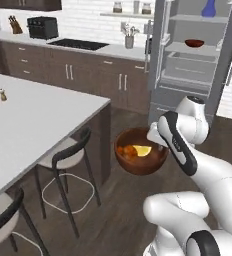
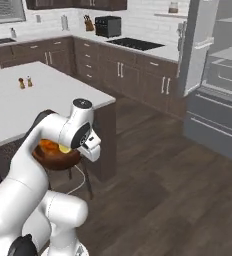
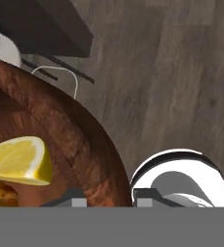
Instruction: Pick the chicken drumstick and lemon wedge from their plates and place them in the bowl. Then put the bowl in the fridge.
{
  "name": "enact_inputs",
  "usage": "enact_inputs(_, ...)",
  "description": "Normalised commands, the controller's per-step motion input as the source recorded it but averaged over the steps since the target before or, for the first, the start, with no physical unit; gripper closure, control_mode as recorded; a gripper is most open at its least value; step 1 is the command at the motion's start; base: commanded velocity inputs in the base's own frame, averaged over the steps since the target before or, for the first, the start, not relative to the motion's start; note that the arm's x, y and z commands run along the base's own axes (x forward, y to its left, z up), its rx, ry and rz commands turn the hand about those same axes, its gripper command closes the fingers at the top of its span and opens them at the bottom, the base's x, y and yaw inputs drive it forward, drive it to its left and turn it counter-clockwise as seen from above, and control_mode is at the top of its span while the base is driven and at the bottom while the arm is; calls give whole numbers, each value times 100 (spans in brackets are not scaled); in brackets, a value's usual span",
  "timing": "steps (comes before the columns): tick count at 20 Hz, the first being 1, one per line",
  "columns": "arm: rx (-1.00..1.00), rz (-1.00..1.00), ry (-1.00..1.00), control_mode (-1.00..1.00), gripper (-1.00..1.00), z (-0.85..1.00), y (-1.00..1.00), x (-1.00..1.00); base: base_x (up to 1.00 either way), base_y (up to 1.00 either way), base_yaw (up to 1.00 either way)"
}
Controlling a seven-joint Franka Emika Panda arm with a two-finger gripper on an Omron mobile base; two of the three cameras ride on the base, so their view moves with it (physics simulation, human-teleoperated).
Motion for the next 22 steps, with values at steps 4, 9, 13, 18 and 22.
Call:
enact_inputs(4, 0, 0, 0, 100, 100, 0, 0, 0, 5, 0, -85)
enact_inputs(9, 0, 0, 0, 100, 100, 0, 0, 0, 44, 12, -75)
enact_inputs(13, 0, 0, 0, 100, 100, 0, 0, 0, 100, 67, -26)
enact_inputs(18, 0, 0, 0, 100, 100, 0, 0, 0, 100, 69, -19)
enact_inputs(22, 0, 0, 0, 100, 100, 0, 0, 0, 99, 41, -19)
